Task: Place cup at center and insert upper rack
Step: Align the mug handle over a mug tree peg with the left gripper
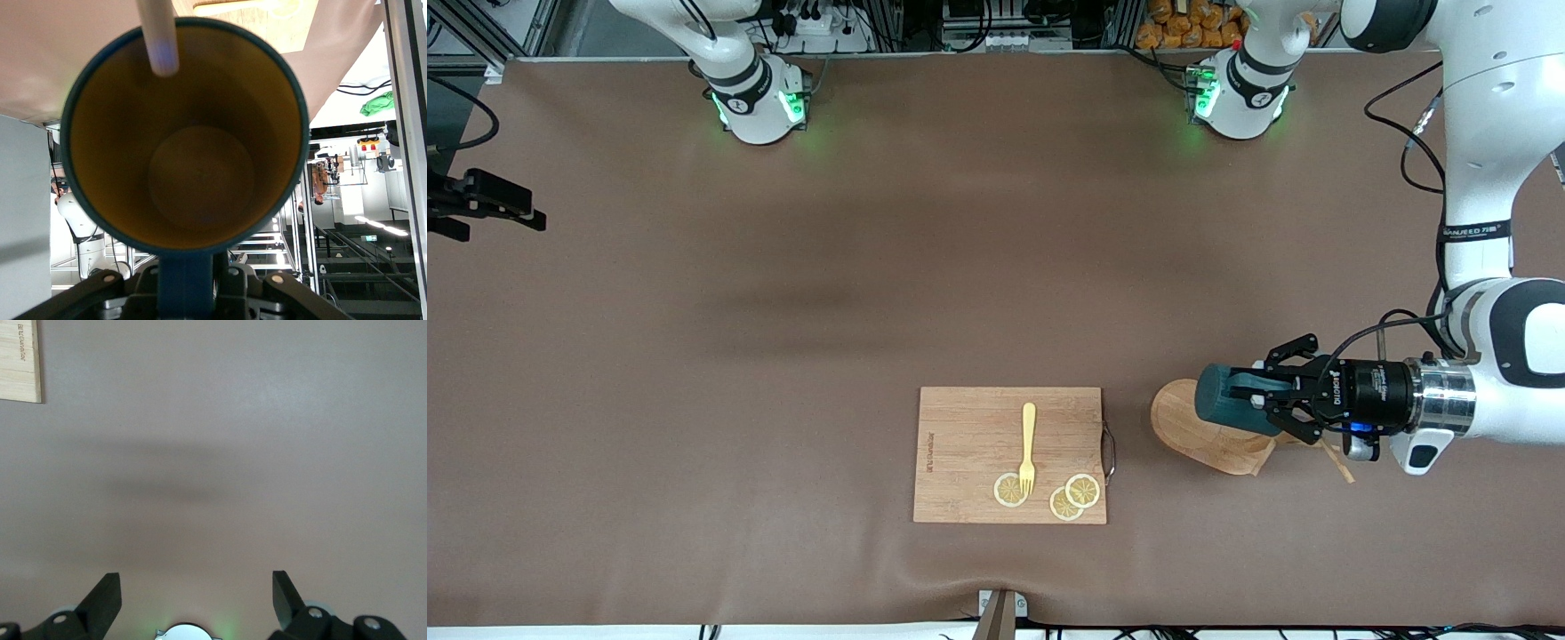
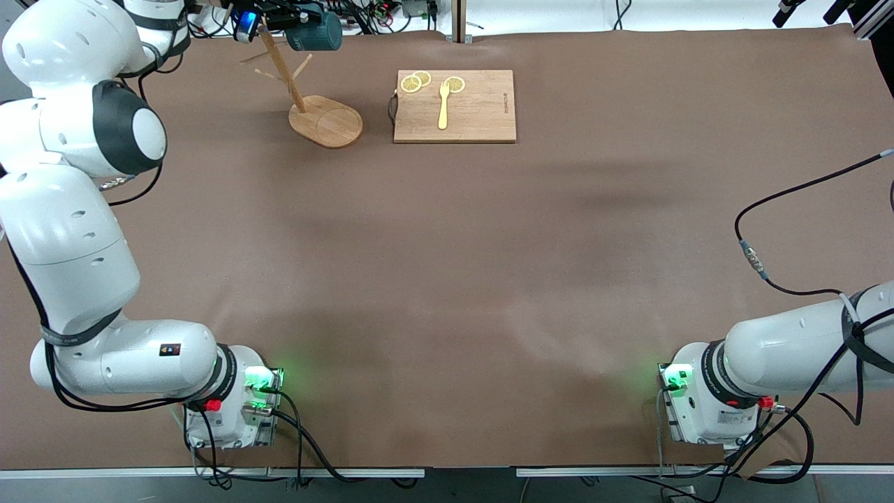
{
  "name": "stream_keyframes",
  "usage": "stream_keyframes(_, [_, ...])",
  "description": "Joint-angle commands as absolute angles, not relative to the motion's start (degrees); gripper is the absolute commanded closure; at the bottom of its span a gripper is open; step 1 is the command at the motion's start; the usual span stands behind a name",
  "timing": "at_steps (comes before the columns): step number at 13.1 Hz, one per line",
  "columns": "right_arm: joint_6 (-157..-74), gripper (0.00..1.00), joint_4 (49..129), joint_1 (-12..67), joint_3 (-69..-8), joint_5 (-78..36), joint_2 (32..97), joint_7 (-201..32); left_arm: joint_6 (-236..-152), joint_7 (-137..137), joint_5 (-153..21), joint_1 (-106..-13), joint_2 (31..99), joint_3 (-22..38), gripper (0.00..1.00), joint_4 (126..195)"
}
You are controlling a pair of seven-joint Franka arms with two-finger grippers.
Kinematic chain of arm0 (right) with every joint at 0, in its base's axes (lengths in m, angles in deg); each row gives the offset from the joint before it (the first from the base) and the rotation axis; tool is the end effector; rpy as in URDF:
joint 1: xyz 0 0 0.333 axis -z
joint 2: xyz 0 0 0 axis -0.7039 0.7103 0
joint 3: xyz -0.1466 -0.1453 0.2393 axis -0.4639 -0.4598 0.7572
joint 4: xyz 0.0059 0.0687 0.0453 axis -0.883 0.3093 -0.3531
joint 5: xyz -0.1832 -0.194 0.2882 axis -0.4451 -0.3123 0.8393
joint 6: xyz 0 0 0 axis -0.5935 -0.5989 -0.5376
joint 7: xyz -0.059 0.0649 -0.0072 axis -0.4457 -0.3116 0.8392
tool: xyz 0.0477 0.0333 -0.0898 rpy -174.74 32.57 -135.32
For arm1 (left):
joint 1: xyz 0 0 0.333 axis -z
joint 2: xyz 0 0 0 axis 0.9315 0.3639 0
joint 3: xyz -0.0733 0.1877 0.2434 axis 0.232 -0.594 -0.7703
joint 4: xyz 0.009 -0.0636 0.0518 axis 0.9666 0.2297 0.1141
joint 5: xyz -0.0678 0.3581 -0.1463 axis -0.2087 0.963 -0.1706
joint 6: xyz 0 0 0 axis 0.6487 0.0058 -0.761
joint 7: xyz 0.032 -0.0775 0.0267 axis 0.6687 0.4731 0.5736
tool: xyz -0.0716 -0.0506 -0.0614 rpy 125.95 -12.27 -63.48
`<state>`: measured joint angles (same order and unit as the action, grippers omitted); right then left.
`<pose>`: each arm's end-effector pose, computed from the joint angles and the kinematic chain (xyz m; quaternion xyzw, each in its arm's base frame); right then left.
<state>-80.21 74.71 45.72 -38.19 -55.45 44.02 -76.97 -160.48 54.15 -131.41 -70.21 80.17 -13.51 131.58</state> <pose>0.5511 -0.0549 0.6243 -0.9961 -0.0555 0.0614 0.0307 0.7197 -0.0649 0.3959 0.6196 0.4872 -0.4482 0.4217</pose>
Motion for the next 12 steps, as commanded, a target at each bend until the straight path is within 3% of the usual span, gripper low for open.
stream_keyframes(1, [-80.2,0.00,74.4,45.3,-38.4,-55.6,44.1,-77.1,-159.6,53.4,-132.0,-70.7,80.2,-13.1,1.00,131.5])
stream_keyframes(12, [-80.6,0.00,74.4,45.5,-38.4,-55.6,44.1,-77.1,-159.5,51.0,-131.3,-72.1,81.8,-13.2,1.00,131.5])
